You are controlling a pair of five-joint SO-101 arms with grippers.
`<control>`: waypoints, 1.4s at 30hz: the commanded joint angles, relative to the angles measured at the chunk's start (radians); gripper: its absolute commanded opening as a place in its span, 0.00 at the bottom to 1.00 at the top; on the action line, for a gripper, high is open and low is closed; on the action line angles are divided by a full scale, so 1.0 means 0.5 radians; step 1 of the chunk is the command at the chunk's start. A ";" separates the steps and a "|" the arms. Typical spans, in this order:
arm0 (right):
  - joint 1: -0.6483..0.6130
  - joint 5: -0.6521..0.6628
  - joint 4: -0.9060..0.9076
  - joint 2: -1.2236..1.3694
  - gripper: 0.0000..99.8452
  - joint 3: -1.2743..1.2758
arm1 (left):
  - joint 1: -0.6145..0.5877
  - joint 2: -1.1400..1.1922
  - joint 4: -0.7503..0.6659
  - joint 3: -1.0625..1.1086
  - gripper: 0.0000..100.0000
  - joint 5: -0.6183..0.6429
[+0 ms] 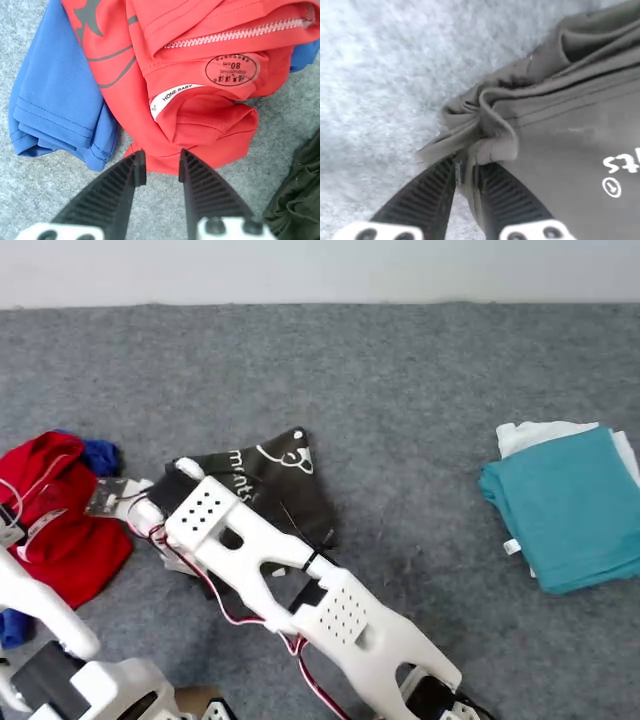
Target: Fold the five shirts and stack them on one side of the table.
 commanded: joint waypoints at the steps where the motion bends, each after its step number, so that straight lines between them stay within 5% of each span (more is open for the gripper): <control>1: -0.032 0.018 0.087 -0.247 0.07 -0.077 | 0.000 -0.095 -0.006 -0.066 0.12 -0.003; 7: -0.026 0.006 0.094 -0.471 0.24 0.123 | -0.003 -0.098 -0.006 -0.066 0.12 -0.003; 20: 0.216 0.003 -0.100 -0.664 0.24 0.463 | 0.000 -0.098 -0.006 -0.066 0.12 -0.003; 30: -0.091 -0.126 0.081 -0.425 0.24 0.509 | 0.003 -0.089 -0.006 -0.066 0.12 -0.003; 42: 0.084 -0.126 0.081 -0.671 0.24 0.451 | 0.003 -0.086 -0.006 -0.066 0.12 -0.003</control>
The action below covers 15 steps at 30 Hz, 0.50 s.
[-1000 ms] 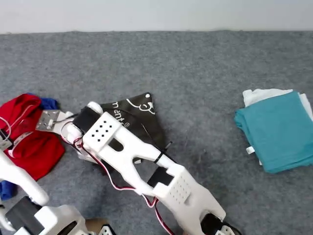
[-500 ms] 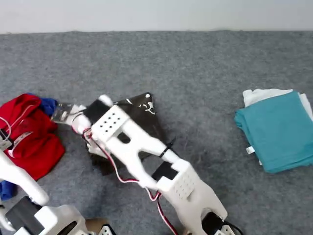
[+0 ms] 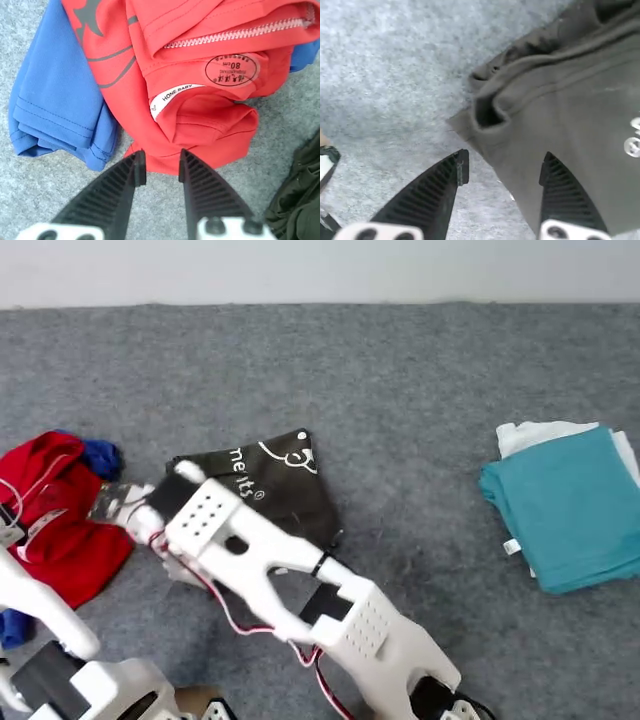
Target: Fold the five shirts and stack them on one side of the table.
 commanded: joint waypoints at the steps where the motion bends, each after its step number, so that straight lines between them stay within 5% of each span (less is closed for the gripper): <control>1: 0.127 -0.021 0.069 -0.296 0.24 -0.074 | 0.003 -0.086 -0.006 -0.066 0.12 -0.003; 15: 1.045 -0.068 -0.158 -0.238 0.24 -0.061 | 0.003 -0.086 -0.006 -0.063 0.12 -0.003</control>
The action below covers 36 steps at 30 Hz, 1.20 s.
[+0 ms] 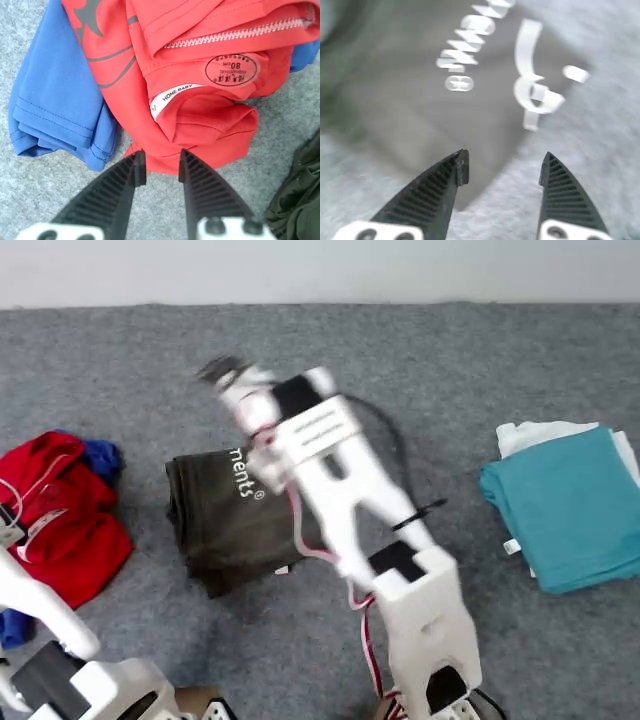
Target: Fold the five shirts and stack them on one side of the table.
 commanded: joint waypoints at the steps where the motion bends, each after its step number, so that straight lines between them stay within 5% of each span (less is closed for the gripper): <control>1: 0.155 -0.101 -0.066 0.103 0.24 -0.055 | 0.003 -0.086 -0.006 -0.063 0.12 -0.003; 14: 0.106 -0.445 -0.222 0.554 0.39 -0.245 | 0.061 -0.083 -0.015 -0.029 0.12 -0.003; 32: -0.032 -0.442 -0.290 0.824 0.39 -0.264 | 0.184 -0.083 -0.021 0.044 0.12 -0.003; 36: -0.051 -0.374 -0.324 0.910 0.30 -0.267 | 0.184 -0.083 -0.021 0.044 0.12 -0.003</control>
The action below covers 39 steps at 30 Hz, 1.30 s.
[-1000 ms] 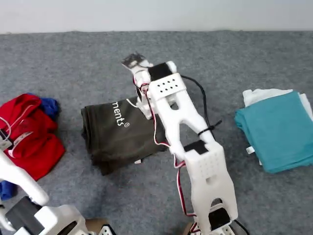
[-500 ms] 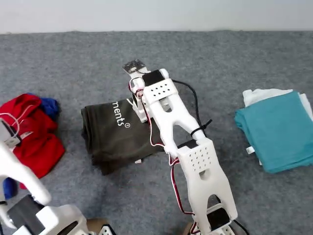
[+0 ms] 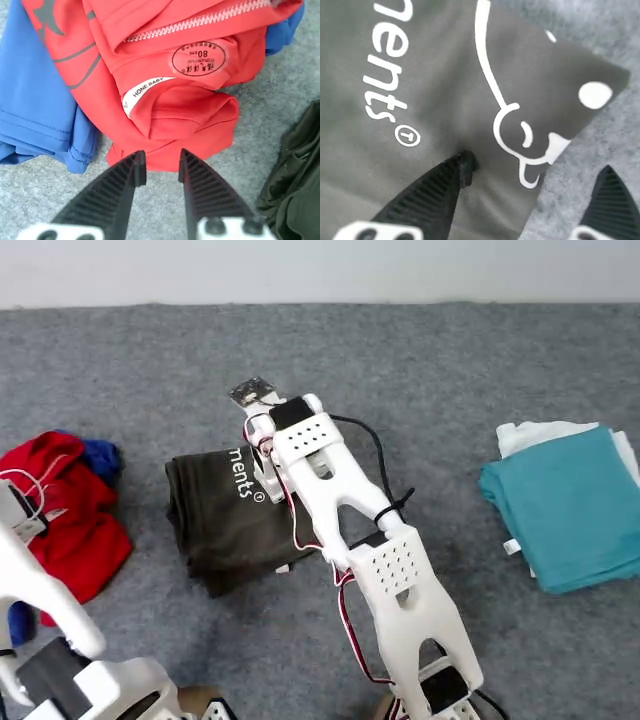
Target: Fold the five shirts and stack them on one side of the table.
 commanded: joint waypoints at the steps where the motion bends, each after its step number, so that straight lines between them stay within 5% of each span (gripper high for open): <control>1: -0.044 0.126 -0.054 0.078 0.26 -0.015 | 0.015 -0.083 -0.021 -0.011 0.12 -0.003; 7: -0.072 0.384 -0.054 0.084 0.01 -0.012 | 0.015 -0.083 -0.021 -0.011 0.12 -0.003; 20: -0.005 0.534 0.173 -0.084 0.01 -0.445 | 0.009 -0.083 -0.018 -0.011 0.12 -0.003; 39: 0.941 0.245 0.456 -0.078 0.01 -0.862 | 0.015 -0.083 -0.006 -0.008 0.12 -0.003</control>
